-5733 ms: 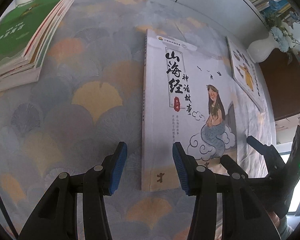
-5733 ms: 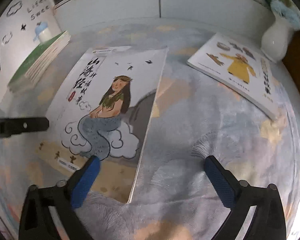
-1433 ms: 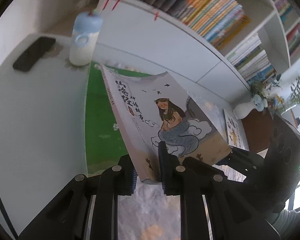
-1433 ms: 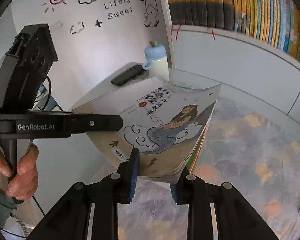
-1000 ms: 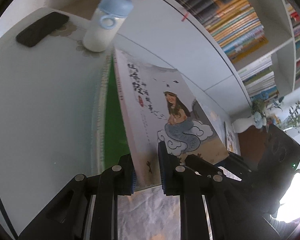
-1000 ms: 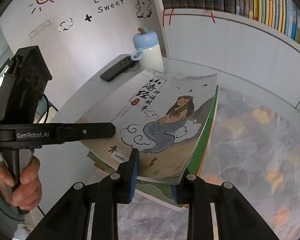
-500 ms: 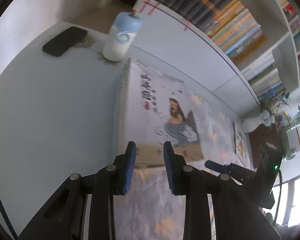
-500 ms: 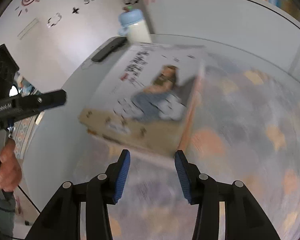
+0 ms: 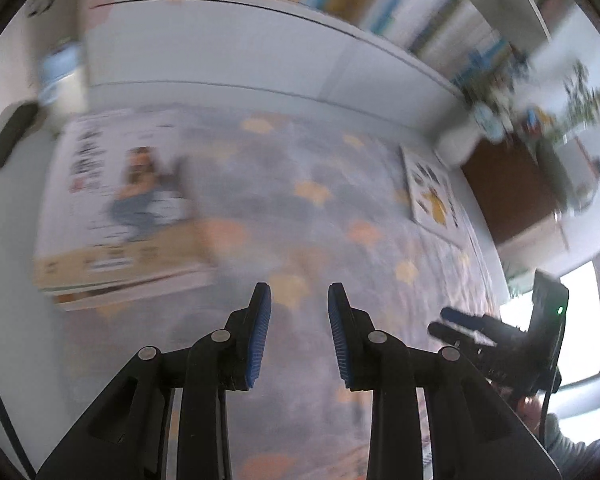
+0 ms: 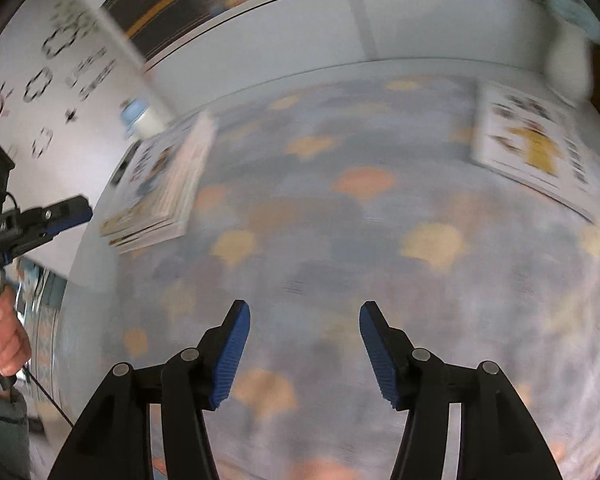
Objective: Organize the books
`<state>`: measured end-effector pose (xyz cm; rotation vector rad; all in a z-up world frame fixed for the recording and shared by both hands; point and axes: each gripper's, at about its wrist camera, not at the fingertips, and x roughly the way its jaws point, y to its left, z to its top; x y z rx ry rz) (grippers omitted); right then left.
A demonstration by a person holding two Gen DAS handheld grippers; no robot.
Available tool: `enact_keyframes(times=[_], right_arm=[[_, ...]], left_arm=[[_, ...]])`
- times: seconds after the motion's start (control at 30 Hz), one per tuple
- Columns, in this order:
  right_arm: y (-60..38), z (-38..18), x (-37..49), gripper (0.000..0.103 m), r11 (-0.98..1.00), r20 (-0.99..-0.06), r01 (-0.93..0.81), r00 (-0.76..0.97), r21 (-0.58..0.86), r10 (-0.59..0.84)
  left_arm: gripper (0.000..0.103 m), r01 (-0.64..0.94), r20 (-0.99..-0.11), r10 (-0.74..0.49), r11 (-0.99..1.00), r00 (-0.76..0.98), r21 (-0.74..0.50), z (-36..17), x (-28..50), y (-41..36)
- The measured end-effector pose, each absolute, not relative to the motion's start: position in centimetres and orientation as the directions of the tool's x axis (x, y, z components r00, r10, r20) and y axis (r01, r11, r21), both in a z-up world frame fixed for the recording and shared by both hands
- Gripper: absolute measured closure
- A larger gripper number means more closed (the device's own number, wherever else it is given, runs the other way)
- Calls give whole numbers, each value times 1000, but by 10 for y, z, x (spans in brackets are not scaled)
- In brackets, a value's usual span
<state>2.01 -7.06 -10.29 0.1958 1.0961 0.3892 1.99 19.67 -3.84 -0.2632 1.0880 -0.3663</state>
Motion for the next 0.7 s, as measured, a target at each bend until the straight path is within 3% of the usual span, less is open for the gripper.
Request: enact_keyframes(times=[0.2, 0.37, 0.7], right_arm=[[-179, -94, 4, 47, 938, -813, -84, 477, 338, 335], [-251, -94, -2, 47, 949, -817, -1, 509, 316, 272], [-314, -101, 22, 46, 945, -814, 38, 520, 324, 258]], left_arm=[[69, 289, -810, -474, 875, 345, -389, -32, 31, 88], [69, 352, -840, -419, 887, 345, -298, -34, 43, 7], [69, 313, -839, -444, 883, 314, -350, -55, 116, -53]])
